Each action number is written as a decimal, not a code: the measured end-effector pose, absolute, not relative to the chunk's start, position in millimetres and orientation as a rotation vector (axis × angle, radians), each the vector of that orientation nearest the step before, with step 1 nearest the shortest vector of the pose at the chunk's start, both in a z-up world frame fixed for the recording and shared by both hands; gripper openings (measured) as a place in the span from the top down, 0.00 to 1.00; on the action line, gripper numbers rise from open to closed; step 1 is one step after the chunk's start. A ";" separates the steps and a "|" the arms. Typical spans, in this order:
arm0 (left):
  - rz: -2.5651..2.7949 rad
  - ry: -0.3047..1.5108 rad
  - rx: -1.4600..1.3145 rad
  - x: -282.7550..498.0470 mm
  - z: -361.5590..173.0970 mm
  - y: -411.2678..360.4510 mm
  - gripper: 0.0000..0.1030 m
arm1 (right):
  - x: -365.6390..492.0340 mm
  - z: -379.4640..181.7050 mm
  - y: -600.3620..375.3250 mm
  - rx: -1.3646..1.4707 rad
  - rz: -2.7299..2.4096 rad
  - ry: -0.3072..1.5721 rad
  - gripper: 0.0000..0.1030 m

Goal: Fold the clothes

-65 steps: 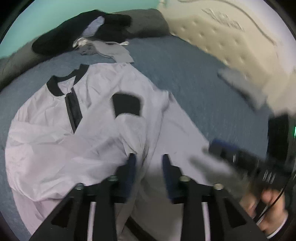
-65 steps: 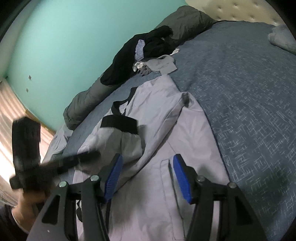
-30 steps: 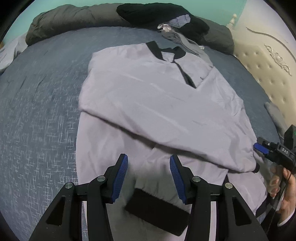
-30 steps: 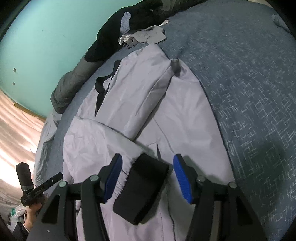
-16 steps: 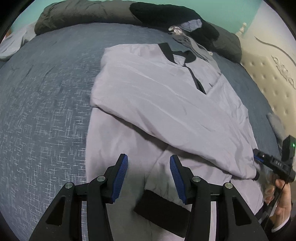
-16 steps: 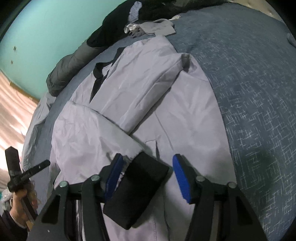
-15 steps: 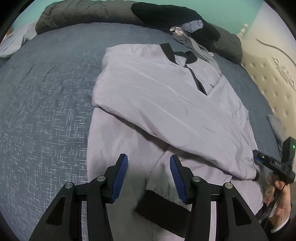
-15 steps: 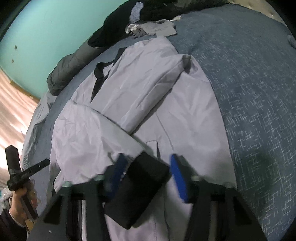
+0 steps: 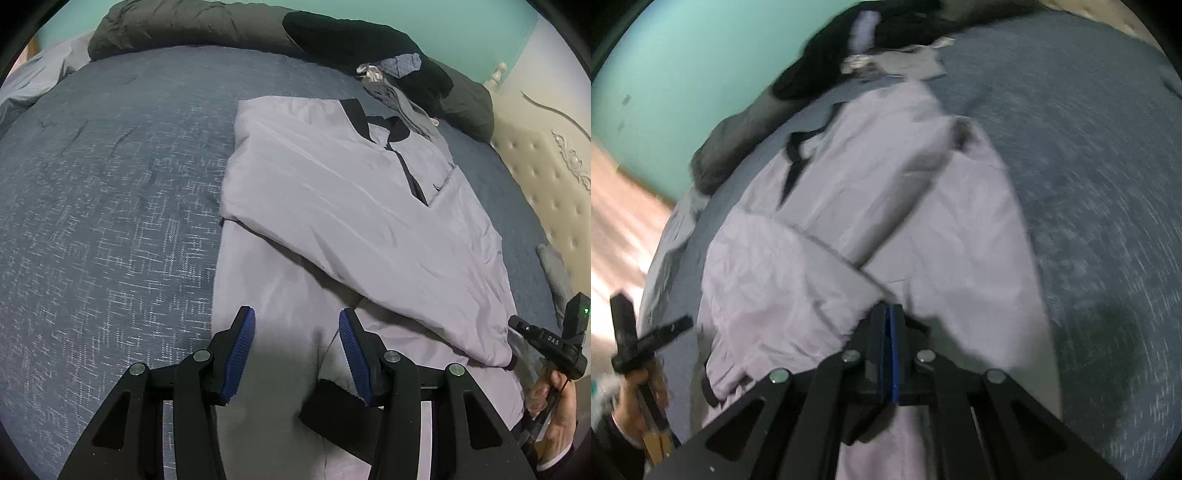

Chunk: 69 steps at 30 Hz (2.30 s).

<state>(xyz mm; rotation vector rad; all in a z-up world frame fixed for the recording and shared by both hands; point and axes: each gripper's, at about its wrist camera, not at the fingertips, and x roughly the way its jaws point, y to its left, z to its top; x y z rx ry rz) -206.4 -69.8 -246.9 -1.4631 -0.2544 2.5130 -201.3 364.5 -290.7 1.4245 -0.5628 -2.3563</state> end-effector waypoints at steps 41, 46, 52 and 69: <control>2.580 -0.169 -1.460 -209.8 -225.3 -71.0 0.50 | -206.8 -289.6 351.0 1.195 -2.033 -0.839 0.72; 2.580 -0.187 -1.464 -212.2 -229.0 -73.1 0.50 | -206.9 -290.7 338.8 1.214 -2.076 -0.732 0.74; 2.580 -0.204 -1.476 -213.6 -236.8 -77.5 0.50 | -202.9 -286.9 348.4 1.187 -2.154 -0.717 0.95; 2.644 -0.138 -1.505 -249.1 -253.0 -81.9 0.50 | -186.1 -247.3 415.3 0.968 -2.329 -0.914 0.96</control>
